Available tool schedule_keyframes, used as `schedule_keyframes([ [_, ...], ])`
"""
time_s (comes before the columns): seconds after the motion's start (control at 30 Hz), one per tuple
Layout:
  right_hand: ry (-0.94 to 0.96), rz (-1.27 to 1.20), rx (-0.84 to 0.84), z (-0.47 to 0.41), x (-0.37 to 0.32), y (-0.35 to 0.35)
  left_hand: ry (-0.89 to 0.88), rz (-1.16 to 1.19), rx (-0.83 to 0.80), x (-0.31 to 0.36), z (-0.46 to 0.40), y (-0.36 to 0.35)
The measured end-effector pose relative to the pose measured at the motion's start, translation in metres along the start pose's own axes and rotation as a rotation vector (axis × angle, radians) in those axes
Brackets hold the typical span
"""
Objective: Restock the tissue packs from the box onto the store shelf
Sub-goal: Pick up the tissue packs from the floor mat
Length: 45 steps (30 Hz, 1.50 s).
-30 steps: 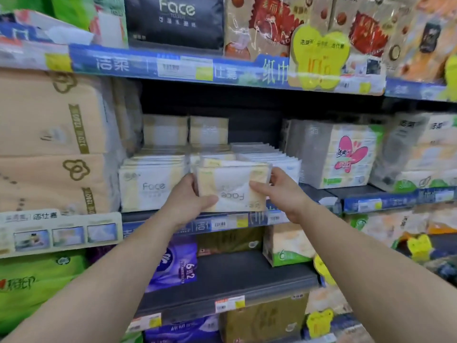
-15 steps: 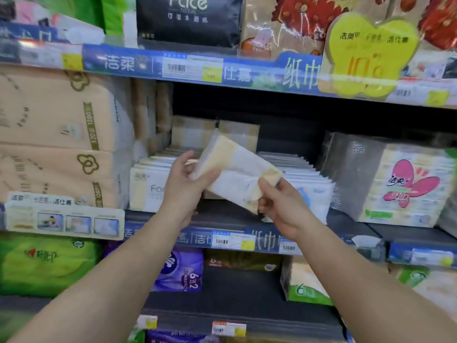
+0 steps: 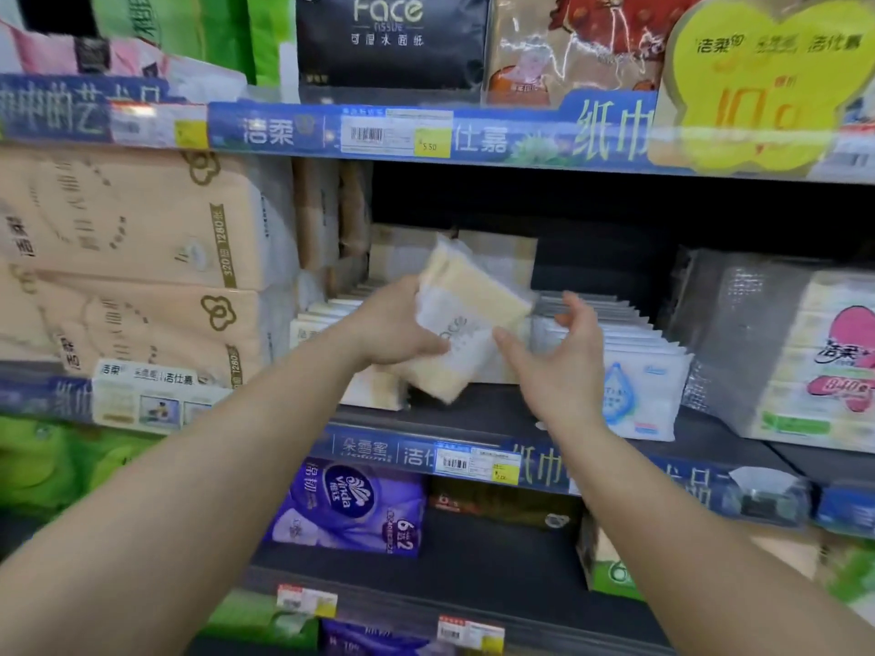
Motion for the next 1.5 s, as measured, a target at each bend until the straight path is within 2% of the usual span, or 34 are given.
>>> schedule_keyframes([
  [0.07,0.286,0.250,-0.001,-0.004,-0.029,0.000,-0.056,-0.412,-0.217,0.014,-0.009,-0.011],
  [0.1,0.339,0.380,-0.074,-0.007,-0.031,-0.011,-0.087,-0.544,-0.322,0.019,-0.012,-0.023],
  [0.17,0.318,0.610,-0.276,-0.011,-0.019,-0.034,-0.122,-0.643,-0.472,0.019,-0.016,-0.048],
  [0.23,0.274,0.775,-0.399,-0.015,0.001,-0.047,-0.143,-0.659,-0.520,0.016,-0.018,-0.064],
  [0.33,0.316,0.946,-0.388,-0.024,0.008,-0.047,-0.235,-0.649,-0.391,0.016,-0.017,-0.058],
  [0.43,0.366,1.030,-0.368,-0.029,0.004,-0.048,-0.309,-0.605,-0.106,0.013,0.000,-0.032],
  [0.5,0.373,1.042,-0.354,-0.033,0.003,-0.052,-0.338,-0.524,0.164,0.007,0.023,-0.016],
  [0.53,0.369,1.045,-0.347,-0.036,0.003,-0.054,-0.352,-0.461,0.240,0.003,0.035,-0.014],
  [0.57,0.363,1.048,-0.342,-0.039,0.004,-0.057,-0.355,-0.395,0.234,-0.002,0.044,-0.021],
  [0.67,0.345,1.072,-0.339,-0.046,0.006,-0.063,-0.270,-0.225,-0.062,-0.022,0.052,-0.063],
  [0.7,0.342,1.080,-0.338,-0.047,0.007,-0.063,-0.232,-0.178,-0.116,-0.028,0.051,-0.072],
  [0.83,0.319,1.084,-0.309,-0.054,0.010,-0.060,-0.146,-0.043,-0.117,-0.037,0.037,-0.080],
  [1.03,0.305,1.025,-0.319,-0.058,0.015,-0.056,-0.094,-0.029,-0.154,-0.042,0.026,-0.088],
  [1.1,0.365,0.908,-0.248,-0.052,0.007,-0.048,-0.093,-0.025,-0.164,-0.044,0.026,-0.088],
  [1.2,0.544,0.599,-0.090,-0.026,-0.006,-0.033,-0.095,-0.017,-0.169,-0.046,0.027,-0.088],
  [1.27,0.543,0.497,-0.203,-0.004,0.003,-0.043,-0.098,0.002,-0.161,-0.046,0.025,-0.088],
  [1.37,0.324,0.565,-0.502,0.011,0.041,-0.075,-0.088,0.016,-0.152,-0.047,0.021,-0.087],
  [1.5,0.138,0.499,-0.511,-0.008,0.053,-0.083,-0.035,-0.001,-0.128,-0.049,0.013,-0.087],
])
Point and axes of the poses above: each hand's wrist, its own z-axis away from the middle knuckle, its own y-axis out of the back of the hand, x = y × z, the point moved 8 cm from there along -z, towards the middle knuckle, and after that the axes turned 10 degrees about -y, right-handed, at the moved point
